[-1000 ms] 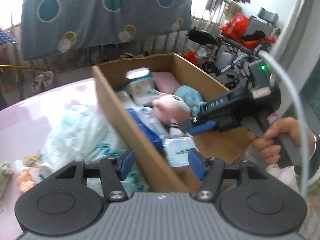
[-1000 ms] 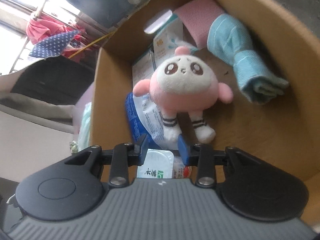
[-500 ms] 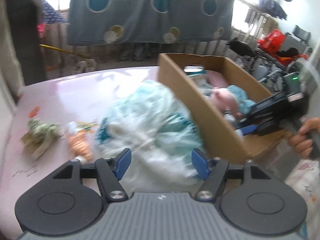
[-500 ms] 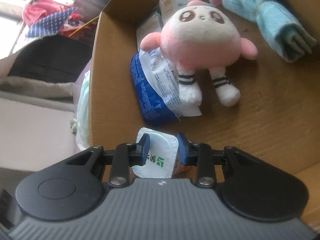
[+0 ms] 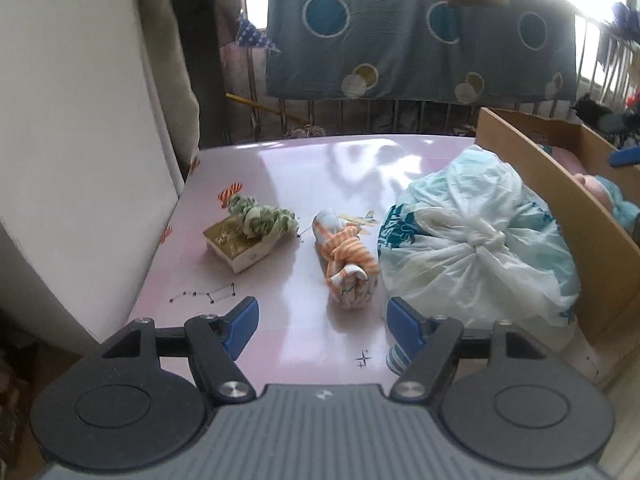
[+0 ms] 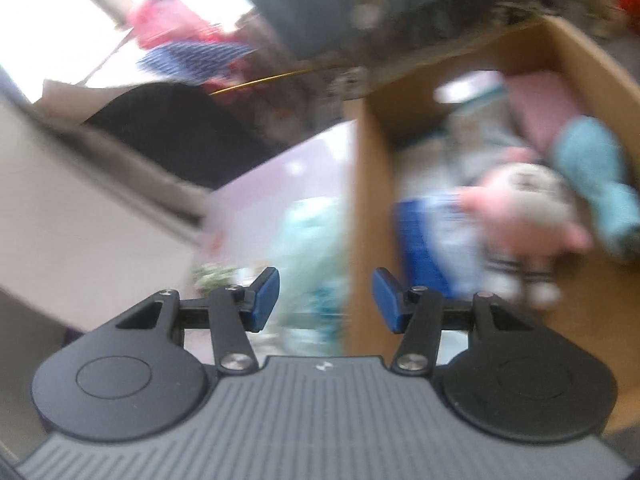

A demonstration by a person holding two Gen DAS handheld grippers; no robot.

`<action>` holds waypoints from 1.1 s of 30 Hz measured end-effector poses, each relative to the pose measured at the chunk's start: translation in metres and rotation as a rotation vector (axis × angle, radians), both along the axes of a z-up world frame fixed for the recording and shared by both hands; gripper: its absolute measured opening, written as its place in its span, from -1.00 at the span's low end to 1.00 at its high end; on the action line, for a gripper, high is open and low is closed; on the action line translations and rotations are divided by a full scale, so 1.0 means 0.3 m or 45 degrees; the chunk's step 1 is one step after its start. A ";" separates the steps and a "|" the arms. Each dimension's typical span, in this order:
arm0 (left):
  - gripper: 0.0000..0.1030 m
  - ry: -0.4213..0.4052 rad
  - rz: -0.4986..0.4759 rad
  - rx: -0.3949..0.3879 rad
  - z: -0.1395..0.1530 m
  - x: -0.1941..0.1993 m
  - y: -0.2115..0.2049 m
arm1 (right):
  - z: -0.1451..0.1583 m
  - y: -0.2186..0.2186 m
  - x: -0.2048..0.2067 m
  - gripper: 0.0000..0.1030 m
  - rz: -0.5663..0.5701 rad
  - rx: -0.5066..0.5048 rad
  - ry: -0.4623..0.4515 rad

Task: Organize soft objects
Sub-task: 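Move the right gripper back to the orange striped towel, then close the right gripper on the orange striped towel and carry it toward the box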

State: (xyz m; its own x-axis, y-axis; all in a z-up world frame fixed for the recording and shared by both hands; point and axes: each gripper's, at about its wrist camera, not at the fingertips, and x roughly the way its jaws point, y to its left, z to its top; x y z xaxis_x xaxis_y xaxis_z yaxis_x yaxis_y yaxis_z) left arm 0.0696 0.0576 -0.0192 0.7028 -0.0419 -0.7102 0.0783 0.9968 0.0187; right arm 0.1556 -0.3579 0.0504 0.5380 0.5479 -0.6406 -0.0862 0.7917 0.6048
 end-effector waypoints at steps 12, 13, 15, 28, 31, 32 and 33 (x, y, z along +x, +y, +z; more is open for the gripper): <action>0.40 0.069 -0.091 -0.169 -0.127 0.250 0.024 | -0.188 0.642 0.371 -0.04 0.373 -0.029 0.216; 0.38 0.087 -0.082 -0.179 -0.145 0.277 0.023 | -0.213 0.681 0.397 -0.04 0.384 -0.054 0.243; 0.31 0.120 -0.072 -0.194 -0.181 0.325 0.023 | -0.275 0.752 0.454 -0.05 0.405 -0.108 0.293; -0.21 0.217 -0.123 -0.322 -0.278 0.387 0.027 | -0.481 0.914 0.482 -0.24 0.476 -0.241 0.375; -0.23 0.188 -0.121 -0.296 -0.237 0.357 0.020 | -0.458 0.893 0.468 -0.26 0.455 -0.180 0.364; -0.23 0.172 -0.122 -0.294 -0.218 0.346 0.020 | -0.442 0.880 0.458 -0.26 0.452 -0.153 0.354; -0.23 0.153 -0.126 -0.291 -0.192 0.328 0.016 | -0.422 0.865 0.447 -0.26 0.449 -0.123 0.342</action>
